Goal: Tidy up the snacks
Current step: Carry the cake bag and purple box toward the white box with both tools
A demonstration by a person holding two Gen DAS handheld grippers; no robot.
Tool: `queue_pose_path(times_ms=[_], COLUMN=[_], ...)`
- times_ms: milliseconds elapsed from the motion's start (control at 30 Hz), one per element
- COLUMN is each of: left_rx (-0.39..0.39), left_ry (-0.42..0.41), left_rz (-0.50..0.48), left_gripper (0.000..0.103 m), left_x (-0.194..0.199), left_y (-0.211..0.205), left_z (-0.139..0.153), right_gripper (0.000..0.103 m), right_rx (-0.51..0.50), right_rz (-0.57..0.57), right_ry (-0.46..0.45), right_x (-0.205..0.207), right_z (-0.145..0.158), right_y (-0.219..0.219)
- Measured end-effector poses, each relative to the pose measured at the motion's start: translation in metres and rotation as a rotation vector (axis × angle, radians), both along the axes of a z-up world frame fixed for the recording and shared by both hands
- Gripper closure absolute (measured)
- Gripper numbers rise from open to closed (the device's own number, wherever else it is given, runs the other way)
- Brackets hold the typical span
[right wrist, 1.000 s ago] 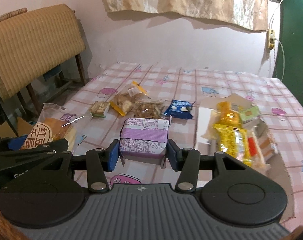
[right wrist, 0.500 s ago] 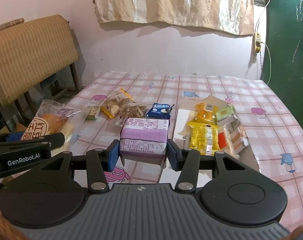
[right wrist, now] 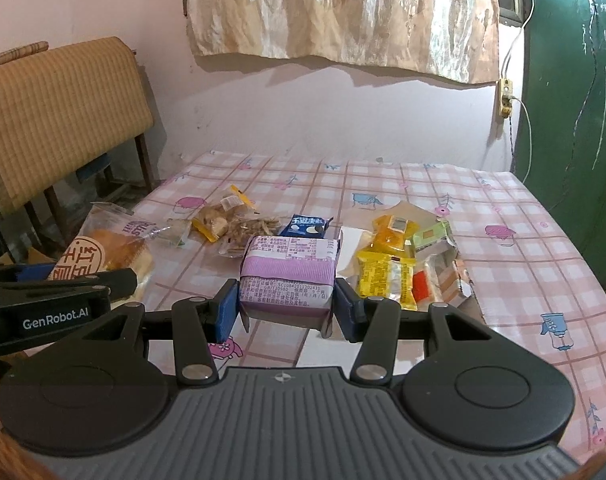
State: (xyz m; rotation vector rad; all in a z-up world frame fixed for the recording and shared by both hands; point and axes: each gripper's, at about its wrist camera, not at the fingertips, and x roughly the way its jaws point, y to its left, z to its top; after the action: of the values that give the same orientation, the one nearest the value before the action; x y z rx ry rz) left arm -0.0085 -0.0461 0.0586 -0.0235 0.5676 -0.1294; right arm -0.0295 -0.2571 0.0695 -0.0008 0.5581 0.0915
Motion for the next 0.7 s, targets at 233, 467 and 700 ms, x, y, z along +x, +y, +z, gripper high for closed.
queue_pose_path(times_ms=[233, 467, 700], left_rx=[0.000, 0.001, 0.001], left_ry=[-0.002, 0.006, 0.012], left_rz=[-0.028, -0.060, -0.091], left_gripper=[0.042, 0.042, 0.042], left_x=[-0.004, -0.007, -0.007], left_y=[-0.010, -0.022, -0.036], left_z=[0.001, -0.001, -0.002], right_gripper=[0.041, 0.041, 0.041], right_rx=[-0.007, -0.009, -0.004], right_rz=[-0.025, -0.054, -0.078], right_ry=[-0.014, -0.018, -0.015], right_x=[-0.007, -0.016, -0.021], right_z=[0.003, 0.004, 0.003], right_y=[-0.007, -0.016, -0.021])
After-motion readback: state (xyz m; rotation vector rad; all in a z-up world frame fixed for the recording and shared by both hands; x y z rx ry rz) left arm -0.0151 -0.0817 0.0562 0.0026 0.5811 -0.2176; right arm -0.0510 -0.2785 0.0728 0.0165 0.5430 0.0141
